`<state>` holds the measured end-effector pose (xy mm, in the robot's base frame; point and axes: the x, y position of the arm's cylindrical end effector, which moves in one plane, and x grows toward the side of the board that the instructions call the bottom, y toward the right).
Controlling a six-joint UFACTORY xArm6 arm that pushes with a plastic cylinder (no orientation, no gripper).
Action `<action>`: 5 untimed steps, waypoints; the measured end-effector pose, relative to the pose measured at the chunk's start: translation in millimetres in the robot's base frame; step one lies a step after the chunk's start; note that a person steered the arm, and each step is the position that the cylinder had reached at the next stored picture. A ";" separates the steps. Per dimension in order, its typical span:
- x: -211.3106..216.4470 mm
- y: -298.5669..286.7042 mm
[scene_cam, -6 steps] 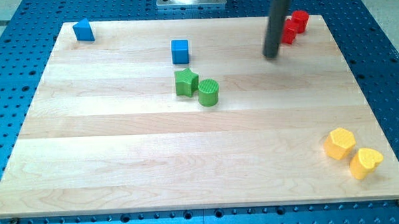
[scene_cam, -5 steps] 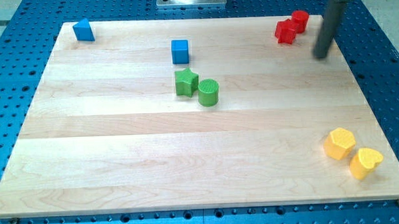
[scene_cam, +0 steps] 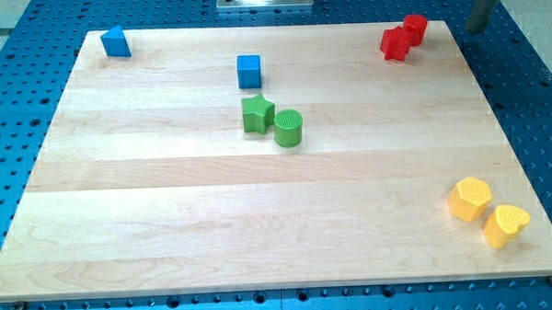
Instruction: Separate the red blocks from each other
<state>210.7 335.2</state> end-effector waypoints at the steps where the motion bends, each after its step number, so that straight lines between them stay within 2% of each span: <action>1: 0.0 -24.0; 3: 16.7 -171.3; 4: 40.8 -176.3; 5: 45.9 -187.7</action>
